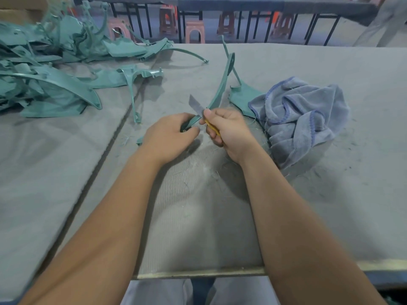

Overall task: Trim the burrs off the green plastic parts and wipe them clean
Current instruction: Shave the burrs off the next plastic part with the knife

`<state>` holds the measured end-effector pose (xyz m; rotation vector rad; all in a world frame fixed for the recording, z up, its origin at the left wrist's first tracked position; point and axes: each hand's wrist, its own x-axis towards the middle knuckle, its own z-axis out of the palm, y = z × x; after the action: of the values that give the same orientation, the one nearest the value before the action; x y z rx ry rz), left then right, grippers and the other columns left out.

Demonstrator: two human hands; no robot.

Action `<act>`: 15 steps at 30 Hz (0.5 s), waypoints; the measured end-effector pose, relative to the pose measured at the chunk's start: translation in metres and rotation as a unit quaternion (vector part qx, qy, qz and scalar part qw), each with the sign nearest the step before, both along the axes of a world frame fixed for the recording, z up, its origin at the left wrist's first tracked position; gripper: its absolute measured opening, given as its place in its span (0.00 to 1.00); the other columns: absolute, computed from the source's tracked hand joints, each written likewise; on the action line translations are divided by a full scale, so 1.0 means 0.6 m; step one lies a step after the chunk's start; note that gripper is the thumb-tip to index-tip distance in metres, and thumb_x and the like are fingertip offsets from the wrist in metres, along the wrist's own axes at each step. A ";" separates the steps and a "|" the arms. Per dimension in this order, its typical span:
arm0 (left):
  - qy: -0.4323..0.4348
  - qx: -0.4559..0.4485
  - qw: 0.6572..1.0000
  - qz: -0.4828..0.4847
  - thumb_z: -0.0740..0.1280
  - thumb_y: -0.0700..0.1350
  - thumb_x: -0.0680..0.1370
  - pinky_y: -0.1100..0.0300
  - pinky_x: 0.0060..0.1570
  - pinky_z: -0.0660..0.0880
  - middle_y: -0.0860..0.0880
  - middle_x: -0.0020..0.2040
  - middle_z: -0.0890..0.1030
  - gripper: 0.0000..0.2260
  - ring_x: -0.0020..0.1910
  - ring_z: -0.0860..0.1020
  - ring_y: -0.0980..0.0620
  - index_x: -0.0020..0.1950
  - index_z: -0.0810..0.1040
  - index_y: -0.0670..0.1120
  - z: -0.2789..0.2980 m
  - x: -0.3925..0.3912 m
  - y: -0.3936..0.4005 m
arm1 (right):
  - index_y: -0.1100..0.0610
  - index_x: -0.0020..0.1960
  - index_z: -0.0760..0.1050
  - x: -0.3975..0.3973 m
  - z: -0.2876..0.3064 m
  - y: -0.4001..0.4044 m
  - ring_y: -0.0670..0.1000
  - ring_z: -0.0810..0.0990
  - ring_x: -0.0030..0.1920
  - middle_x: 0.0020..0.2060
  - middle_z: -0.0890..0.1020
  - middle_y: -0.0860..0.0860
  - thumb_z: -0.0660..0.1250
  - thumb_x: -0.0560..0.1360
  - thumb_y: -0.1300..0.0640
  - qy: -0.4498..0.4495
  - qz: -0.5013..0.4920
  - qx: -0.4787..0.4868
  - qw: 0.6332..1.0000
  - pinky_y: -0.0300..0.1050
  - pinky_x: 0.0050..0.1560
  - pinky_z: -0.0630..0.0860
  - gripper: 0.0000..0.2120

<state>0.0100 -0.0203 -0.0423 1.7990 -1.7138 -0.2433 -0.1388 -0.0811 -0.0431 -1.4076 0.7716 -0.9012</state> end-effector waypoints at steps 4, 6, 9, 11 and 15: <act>0.043 0.034 0.998 0.014 0.60 0.56 0.69 0.55 0.38 0.70 0.54 0.34 0.78 0.11 0.39 0.77 0.50 0.43 0.77 0.53 0.001 -0.001 -0.003 | 0.59 0.39 0.77 0.001 -0.002 0.004 0.45 0.62 0.23 0.23 0.69 0.52 0.60 0.81 0.62 0.048 0.038 -0.047 0.997 0.34 0.22 0.60 0.14; 0.088 0.036 0.995 -0.010 0.60 0.59 0.70 0.53 0.42 0.71 0.55 0.34 0.78 0.13 0.37 0.76 0.52 0.45 0.79 0.55 0.003 0.000 -0.001 | 0.59 0.38 0.76 0.000 -0.002 0.004 0.45 0.62 0.23 0.24 0.67 0.53 0.60 0.81 0.64 0.042 0.035 -0.056 0.997 0.34 0.24 0.60 0.14; 0.136 0.026 0.990 -0.027 0.61 0.63 0.73 0.52 0.45 0.71 0.60 0.34 0.79 0.13 0.37 0.76 0.55 0.48 0.81 0.60 0.001 -0.001 -0.001 | 0.59 0.37 0.74 0.000 -0.004 0.004 0.44 0.62 0.24 0.25 0.66 0.52 0.59 0.81 0.64 0.035 0.018 -0.052 0.998 0.34 0.24 0.60 0.14; 0.141 0.020 0.989 -0.034 0.61 0.63 0.75 0.52 0.46 0.72 0.61 0.35 0.80 0.15 0.37 0.76 0.58 0.53 0.82 0.59 -0.002 -0.001 -0.001 | 0.60 0.38 0.74 0.001 -0.005 0.005 0.44 0.61 0.23 0.25 0.66 0.52 0.59 0.82 0.63 0.031 0.008 -0.050 0.998 0.34 0.25 0.59 0.14; 0.151 0.007 0.988 -0.025 0.62 0.63 0.76 0.55 0.40 0.68 0.63 0.32 0.78 0.14 0.31 0.72 0.64 0.53 0.82 0.59 -0.005 -0.001 -0.006 | 0.60 0.38 0.74 0.001 -0.005 0.007 0.43 0.62 0.23 0.25 0.66 0.52 0.59 0.81 0.64 0.017 -0.013 -0.061 0.998 0.35 0.25 0.60 0.13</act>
<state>0.0093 -0.0237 -0.0453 1.6352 -1.5455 -0.5224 -0.1380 -0.0770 -0.0462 -1.5261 0.7734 -0.9587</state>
